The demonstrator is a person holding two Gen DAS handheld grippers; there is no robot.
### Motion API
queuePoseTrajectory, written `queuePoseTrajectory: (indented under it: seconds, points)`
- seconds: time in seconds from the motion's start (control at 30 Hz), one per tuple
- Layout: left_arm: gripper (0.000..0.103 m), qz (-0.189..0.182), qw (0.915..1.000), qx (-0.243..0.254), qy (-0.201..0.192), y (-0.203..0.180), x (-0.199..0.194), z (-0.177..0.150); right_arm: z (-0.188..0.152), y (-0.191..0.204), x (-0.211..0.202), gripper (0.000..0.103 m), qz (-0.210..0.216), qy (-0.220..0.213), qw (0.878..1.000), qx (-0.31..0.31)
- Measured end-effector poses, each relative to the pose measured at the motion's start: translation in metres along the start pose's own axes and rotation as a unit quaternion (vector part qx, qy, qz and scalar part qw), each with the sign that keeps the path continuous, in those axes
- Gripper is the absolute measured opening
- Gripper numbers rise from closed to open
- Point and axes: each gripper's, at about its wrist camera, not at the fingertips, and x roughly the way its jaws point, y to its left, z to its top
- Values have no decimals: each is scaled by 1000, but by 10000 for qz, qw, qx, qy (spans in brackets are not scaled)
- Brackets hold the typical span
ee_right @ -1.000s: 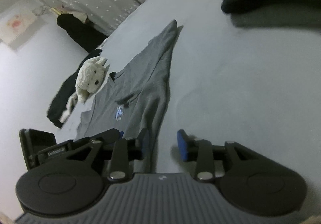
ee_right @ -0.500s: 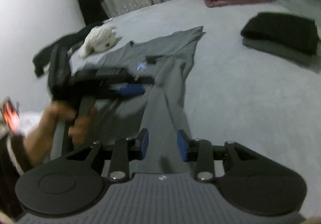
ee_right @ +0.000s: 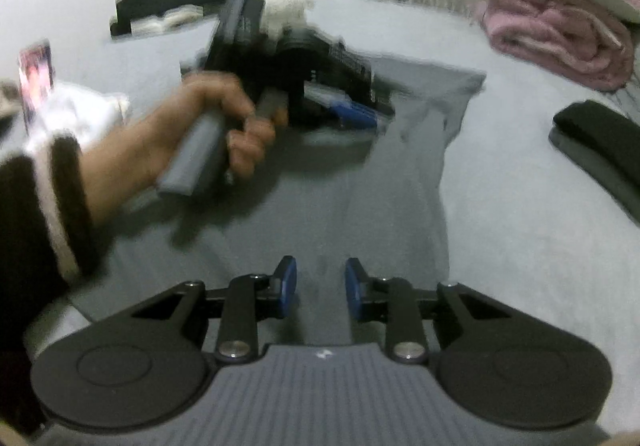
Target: Fold clothes
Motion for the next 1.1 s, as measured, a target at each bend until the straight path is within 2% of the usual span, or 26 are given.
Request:
queuePoseTrajectory:
  seconds: [0.07, 0.1, 0.23, 0.33, 0.47, 0.6, 0.7, 0.73, 0.77, 0.8, 0.83, 0.97, 1.1]
  points:
    - [23, 80, 10000, 42, -18, -4, 1, -1, -2, 1, 5, 7, -80, 133, 9998, -121]
    - [23, 95, 9999, 73, -12, -6, 2, -2, -1, -2, 4, 5, -41, 135, 9998, -112]
    - [23, 142, 9999, 81, 15, -10, 2, -3, 5, -33, -17, 3, 487, -102, 9966, 653]
    - [24, 204, 9996, -134, 104, -6, -4, 2, 9, -50, -27, 3, 728, -293, 9909, 1092]
    - [42, 83, 9982, -475, 345, -3, -9, 9, 12, -59, -33, 3, 989, -482, 9830, 1468]
    - [42, 189, 9973, -404, 588, -12, -6, 7, 17, -63, -37, 3, 1140, -599, 9793, 1563]
    - [36, 229, 9972, -336, 630, -17, -2, 2, 19, -65, -40, 3, 1234, -645, 9777, 1571]
    - [31, 238, 9973, -323, 615, -17, -2, 0, 19, -65, -41, 3, 1260, -656, 9773, 1573]
    - [17, 247, 9974, -326, 598, -16, -1, -1, 19, -65, -41, 3, 1272, -656, 9772, 1569]
    - [7, 228, 9973, -333, 611, -16, 0, -2, 18, -65, -42, 3, 1288, -649, 9770, 1573]
    - [2, 217, 9974, -318, 603, -16, 1, -4, 17, -65, -43, 3, 1306, -634, 9765, 1596]
    - [2, 501, 9980, 20, 387, -23, -8, -3, 15, -63, -41, 3, 1454, -550, 9733, 1686]
    - [3, 847, 9953, 280, 381, -29, -12, 1, 15, -54, -33, 3, 1731, -356, 9701, 1662]
